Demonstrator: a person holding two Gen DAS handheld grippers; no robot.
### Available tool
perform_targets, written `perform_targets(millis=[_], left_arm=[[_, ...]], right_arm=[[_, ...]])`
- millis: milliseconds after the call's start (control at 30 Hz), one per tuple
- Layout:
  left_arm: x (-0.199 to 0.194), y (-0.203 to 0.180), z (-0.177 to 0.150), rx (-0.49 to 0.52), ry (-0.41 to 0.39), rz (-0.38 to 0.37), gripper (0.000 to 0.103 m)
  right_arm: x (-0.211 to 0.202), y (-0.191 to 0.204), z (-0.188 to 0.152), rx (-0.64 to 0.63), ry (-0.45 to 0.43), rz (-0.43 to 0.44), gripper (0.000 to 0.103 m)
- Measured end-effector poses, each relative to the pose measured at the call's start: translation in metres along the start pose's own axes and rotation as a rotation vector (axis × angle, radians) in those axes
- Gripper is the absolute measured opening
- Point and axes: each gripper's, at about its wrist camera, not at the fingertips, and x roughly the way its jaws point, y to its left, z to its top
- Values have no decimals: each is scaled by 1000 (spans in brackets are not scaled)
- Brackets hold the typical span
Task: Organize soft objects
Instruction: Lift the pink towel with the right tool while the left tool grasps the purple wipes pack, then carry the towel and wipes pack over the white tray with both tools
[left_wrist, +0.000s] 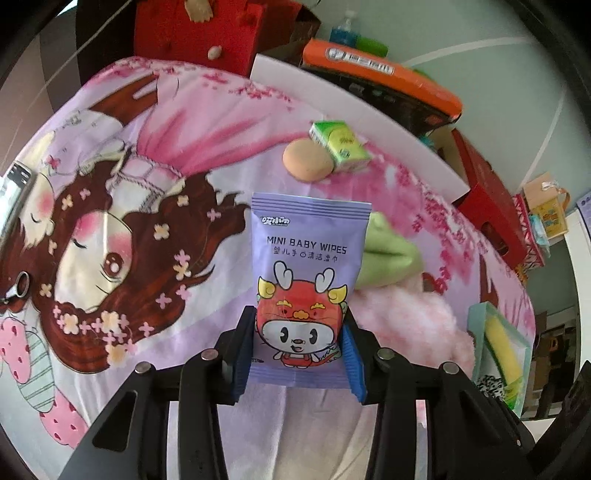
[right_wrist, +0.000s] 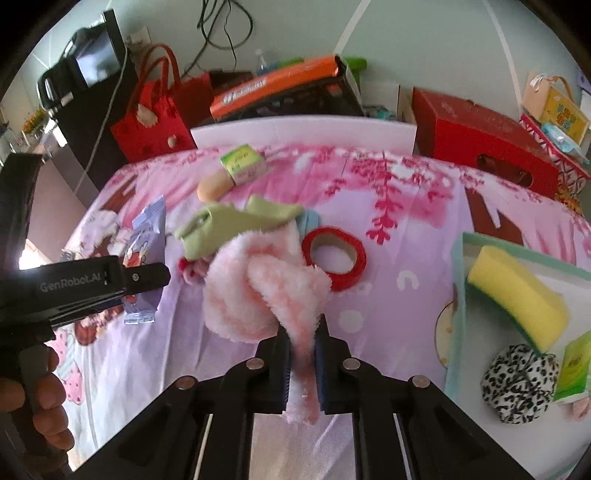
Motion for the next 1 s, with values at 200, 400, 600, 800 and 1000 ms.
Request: perform_targets(millis=[200,400,600,800,1000], left_arm=[[-22,-4,2,13,-53,-13,44],[-50,-13,2,36,-116,-50,44],[-71,-20,2,54,-166,-76,44],[-87,-28,1,79,-206,-85,44],[-91,-46,-3,128,-208,-102,44]], right_arm=[[-38,1,10,3,-148,28,11],[-84,-3,18,23,-313,45,11],[-123,-24,22,91,-431,51,11],[-152,-49,19,159,-513,29,11],[-161,-73,17,215,-527,-6,11]])
